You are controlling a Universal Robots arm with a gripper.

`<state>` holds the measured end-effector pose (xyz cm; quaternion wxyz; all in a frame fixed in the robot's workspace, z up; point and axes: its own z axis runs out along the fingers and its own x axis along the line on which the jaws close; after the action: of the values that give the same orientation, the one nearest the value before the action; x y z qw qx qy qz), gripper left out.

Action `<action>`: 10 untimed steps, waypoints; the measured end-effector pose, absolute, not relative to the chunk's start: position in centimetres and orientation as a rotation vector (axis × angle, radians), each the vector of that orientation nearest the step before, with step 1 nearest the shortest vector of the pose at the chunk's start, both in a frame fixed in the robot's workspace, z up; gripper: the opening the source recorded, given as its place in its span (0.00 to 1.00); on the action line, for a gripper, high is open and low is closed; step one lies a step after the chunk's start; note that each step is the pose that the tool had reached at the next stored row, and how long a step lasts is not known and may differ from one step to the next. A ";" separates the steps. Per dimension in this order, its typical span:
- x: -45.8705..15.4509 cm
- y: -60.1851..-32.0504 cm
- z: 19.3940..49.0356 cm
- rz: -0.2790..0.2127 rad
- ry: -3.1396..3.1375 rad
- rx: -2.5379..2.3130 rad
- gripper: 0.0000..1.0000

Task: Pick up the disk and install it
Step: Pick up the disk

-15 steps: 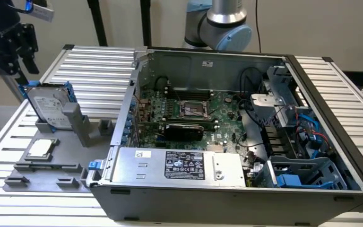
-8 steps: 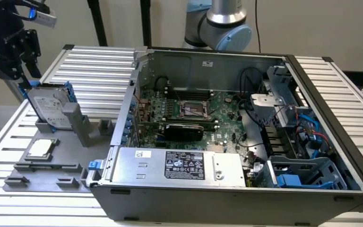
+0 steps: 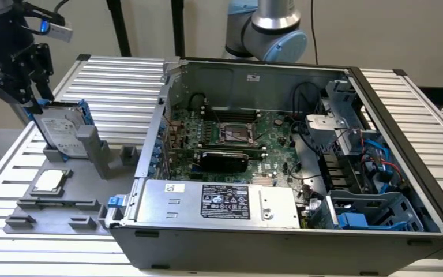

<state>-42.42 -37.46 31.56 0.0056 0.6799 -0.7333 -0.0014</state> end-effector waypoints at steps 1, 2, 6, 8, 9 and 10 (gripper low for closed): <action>-42.4 -37.4 31.4 -0.004 -2.296 2.128 1.00; -42.4 -37.4 31.2 -0.004 -2.296 2.128 1.00; -42.4 -37.4 30.5 -0.004 -2.295 2.128 1.00; -42.4 -37.4 30.1 -0.004 -2.295 2.129 1.00; -42.5 -37.4 29.9 -0.004 -2.294 2.130 1.00; -42.5 -37.4 29.7 -0.004 -2.294 2.130 1.00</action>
<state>-42.48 -37.44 29.74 0.0056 0.6805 -0.7327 -0.0013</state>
